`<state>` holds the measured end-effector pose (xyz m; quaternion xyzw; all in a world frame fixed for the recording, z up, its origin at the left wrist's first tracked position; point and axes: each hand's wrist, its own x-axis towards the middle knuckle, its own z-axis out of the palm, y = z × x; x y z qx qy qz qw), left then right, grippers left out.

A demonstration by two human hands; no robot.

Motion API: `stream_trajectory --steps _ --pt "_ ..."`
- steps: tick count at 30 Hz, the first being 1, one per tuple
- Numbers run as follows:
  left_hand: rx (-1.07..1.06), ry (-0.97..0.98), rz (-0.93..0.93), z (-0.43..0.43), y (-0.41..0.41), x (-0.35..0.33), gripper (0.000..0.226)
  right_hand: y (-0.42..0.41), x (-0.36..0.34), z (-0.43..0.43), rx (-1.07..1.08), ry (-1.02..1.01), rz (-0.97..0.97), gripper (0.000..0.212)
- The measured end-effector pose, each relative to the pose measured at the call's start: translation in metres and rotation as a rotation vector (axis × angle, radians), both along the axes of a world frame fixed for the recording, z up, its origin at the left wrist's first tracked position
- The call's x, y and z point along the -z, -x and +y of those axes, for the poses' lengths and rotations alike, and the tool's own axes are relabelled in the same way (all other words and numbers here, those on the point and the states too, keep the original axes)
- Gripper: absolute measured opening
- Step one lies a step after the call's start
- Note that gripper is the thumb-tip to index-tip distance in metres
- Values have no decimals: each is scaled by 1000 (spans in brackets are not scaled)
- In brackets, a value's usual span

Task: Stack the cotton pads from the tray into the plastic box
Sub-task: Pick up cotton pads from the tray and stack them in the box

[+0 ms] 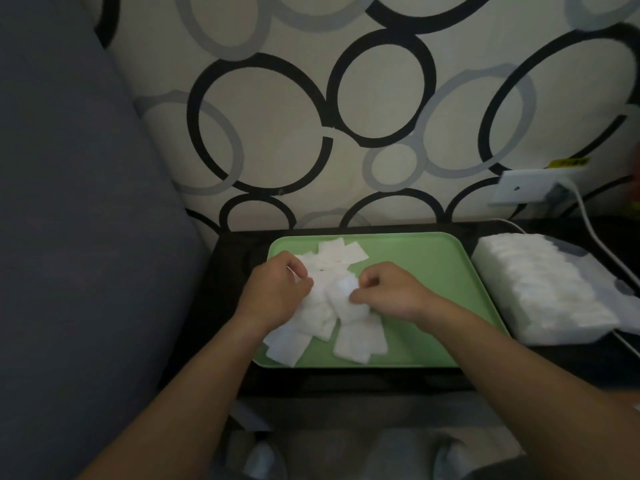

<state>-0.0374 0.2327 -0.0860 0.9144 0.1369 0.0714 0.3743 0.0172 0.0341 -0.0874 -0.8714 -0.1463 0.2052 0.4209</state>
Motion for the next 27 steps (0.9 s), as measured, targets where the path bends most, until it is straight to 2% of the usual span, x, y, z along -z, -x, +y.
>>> stream_trajectory --steps 2,5,8,14,21,27 --pt "-43 18 -33 2 -1 1 12 -1 -3 -8 64 -93 30 32" --pt "-32 -12 -14 5 -4 8 4 -2 -4 -16 163 -230 107 25" --pt "16 1 57 5 -6 13 10 -3 -4 -18 220 -306 138 20" --pt "123 -76 129 3 -9 12 45 -3 -6 -14 229 -305 102 14" --pt "-31 44 77 6 -14 15 25 -4 -8 -15 254 -292 74 14" --pt "-54 39 52 16 -13 17 31 -3 -10 -14 256 -304 79 13"
